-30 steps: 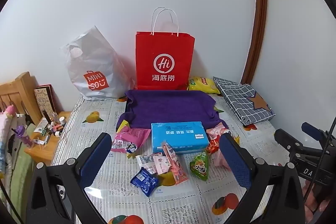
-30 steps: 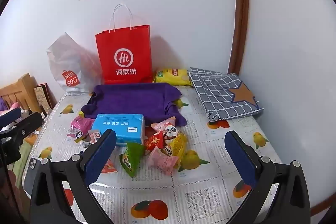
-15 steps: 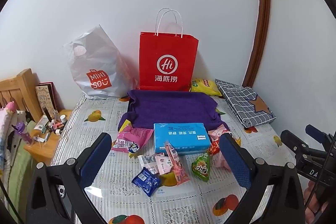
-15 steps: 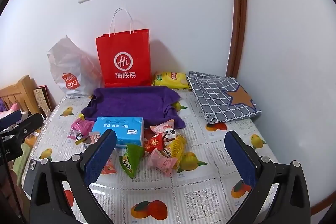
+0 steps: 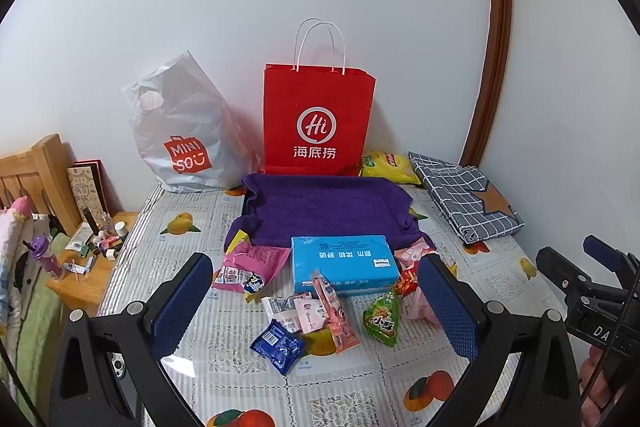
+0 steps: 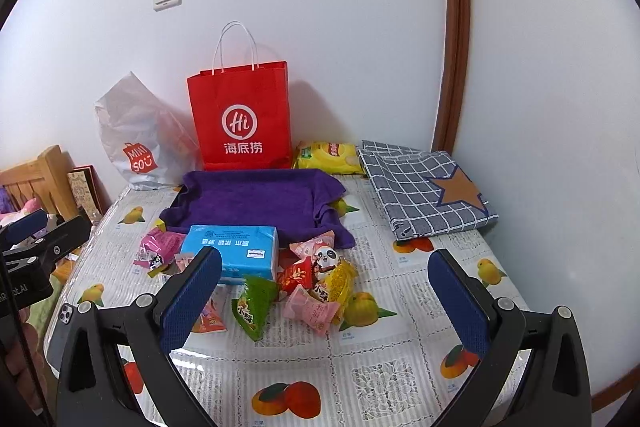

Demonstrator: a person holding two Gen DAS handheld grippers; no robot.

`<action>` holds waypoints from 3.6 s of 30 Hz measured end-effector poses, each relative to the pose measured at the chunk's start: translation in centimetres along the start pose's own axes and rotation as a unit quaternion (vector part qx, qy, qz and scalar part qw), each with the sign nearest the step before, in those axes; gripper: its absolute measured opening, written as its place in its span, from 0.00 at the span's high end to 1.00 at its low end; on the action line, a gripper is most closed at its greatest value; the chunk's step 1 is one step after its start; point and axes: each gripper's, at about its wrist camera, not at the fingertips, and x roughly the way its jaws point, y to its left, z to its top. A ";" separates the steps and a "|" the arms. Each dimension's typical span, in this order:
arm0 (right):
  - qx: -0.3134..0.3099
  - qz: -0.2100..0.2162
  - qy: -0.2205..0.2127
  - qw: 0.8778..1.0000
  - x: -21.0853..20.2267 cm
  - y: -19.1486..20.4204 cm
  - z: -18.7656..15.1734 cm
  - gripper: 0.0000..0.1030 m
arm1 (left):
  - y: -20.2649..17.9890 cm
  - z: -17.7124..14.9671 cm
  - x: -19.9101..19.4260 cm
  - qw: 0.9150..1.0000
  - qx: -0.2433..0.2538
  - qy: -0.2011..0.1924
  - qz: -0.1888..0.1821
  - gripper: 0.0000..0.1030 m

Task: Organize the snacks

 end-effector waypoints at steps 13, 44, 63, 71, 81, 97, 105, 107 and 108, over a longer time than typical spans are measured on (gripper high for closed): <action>-0.002 0.001 -0.003 1.000 -0.3 0.1 0.0 0.01 | 0.1 0.0 -0.1 1.000 0.000 -0.001 -0.001 0.00; -0.006 0.004 -0.008 1.000 -0.7 0.1 0.0 0.01 | -0.1 0.0 -0.2 1.000 0.001 -0.003 0.000 0.00; -0.010 0.005 -0.011 1.000 -1.0 0.5 -0.2 0.01 | -0.2 0.0 -0.3 1.000 0.001 -0.004 0.000 0.00; -0.011 0.009 -0.012 1.000 -1.1 0.6 -0.1 0.01 | -0.2 0.0 -0.3 1.000 0.002 -0.005 0.001 0.00; -0.008 0.025 -0.004 1.000 0.0 0.6 -0.6 0.01 | 0.5 0.4 0.7 1.000 -0.004 0.008 0.004 0.00; 0.000 0.014 0.067 0.998 7.4 -0.3 -3.6 0.01 | 4.6 -3.9 8.5 0.996 -0.025 0.086 0.029 0.00; -0.004 0.010 0.102 0.995 11.4 0.3 -5.1 0.01 | 6.2 -7.2 11.7 0.990 -0.013 0.133 0.037 0.01; -0.009 0.011 0.109 0.994 12.3 0.5 -5.5 0.01 | 6.4 -8.2 12.4 0.989 -0.004 0.143 0.036 0.01; -0.011 0.011 0.112 0.994 12.7 0.7 -5.8 0.01 | 6.4 -8.8 12.8 0.988 0.004 0.149 0.030 0.00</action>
